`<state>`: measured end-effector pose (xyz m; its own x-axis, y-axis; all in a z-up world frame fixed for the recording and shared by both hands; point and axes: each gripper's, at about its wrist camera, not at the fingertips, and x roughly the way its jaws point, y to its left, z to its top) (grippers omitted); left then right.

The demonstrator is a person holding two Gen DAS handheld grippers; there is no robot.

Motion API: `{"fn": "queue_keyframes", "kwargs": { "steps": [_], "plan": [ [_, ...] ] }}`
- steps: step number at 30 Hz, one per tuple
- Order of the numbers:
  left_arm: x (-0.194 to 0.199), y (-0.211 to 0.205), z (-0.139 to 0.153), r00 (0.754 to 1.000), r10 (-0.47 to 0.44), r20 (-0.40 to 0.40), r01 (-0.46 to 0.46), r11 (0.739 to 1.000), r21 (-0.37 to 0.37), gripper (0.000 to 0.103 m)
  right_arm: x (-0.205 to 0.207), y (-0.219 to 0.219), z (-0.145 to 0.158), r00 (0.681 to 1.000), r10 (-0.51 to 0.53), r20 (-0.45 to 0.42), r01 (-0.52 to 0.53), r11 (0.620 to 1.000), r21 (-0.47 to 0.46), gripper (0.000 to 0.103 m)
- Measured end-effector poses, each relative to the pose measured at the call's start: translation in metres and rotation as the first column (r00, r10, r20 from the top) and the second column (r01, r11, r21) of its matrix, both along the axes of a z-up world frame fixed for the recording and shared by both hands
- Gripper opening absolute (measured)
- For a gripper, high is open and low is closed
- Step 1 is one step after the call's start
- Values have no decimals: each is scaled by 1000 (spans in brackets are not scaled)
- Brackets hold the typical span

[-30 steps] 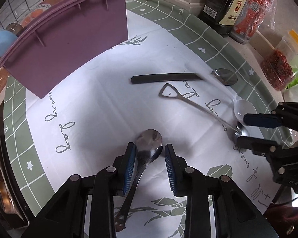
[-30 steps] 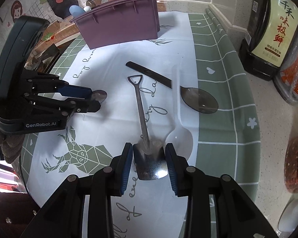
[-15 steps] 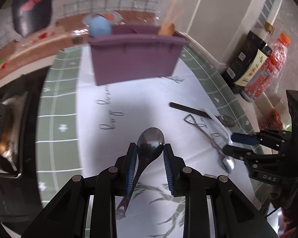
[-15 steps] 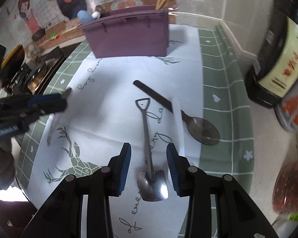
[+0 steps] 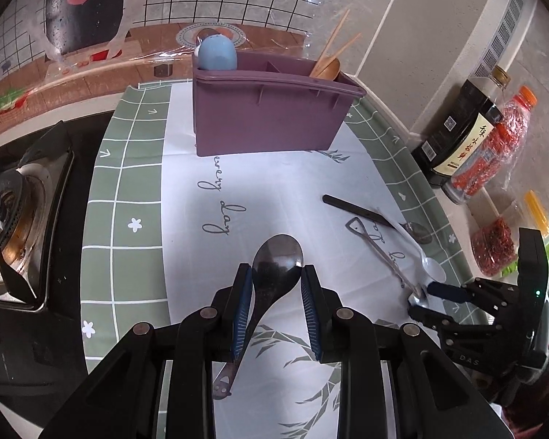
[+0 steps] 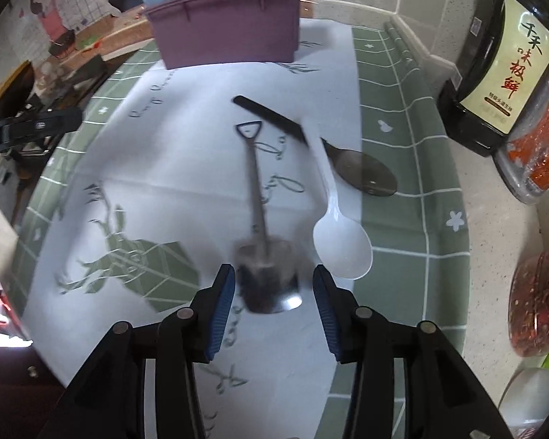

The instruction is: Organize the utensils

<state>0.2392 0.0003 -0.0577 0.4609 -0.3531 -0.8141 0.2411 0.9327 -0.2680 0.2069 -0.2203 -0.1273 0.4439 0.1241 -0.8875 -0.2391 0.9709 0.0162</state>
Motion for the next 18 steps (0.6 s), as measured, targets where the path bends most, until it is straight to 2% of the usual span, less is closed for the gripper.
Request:
{"fn": "queue_keyframes", "kwargs": {
  "steps": [3, 4, 8, 12, 14, 15, 18],
  "plan": [
    [-1, 1, 1, 1000, 4, 0, -4, 1000, -4, 28, -1, 10, 0, 999, 30, 20, -29, 998, -56, 40],
    [-2, 2, 2, 1000, 5, 0, -5, 1000, -5, 28, -1, 13, 1, 999, 48, 18, -47, 997, -57, 30],
    [-4, 4, 7, 1000, 8, 11, -8, 1000, -4, 28, -5, 19, 19, 995, 78, 68, -71, 994, -87, 30],
    [-8, 7, 13, 1000, 15, 28, -15, 1000, -9, 28, -6, 11, 67, 983, 69, 170, -69, 998, -8, 29],
    [-10, 8, 17, 999, 20, 37, -20, 1000, -14, 27, -5, 6, 89, 976, 62, 210, -70, 997, 30, 4],
    [-11, 9, 19, 999, 21, 41, -20, 1000, -16, 21, -3, 5, 97, 974, 60, 219, -71, 996, 45, 4],
    [-12, 12, 26, 998, 29, 56, -28, 999, -22, 21, 3, 5, 118, 962, 60, 268, -76, 996, 53, 4]
  ]
}}
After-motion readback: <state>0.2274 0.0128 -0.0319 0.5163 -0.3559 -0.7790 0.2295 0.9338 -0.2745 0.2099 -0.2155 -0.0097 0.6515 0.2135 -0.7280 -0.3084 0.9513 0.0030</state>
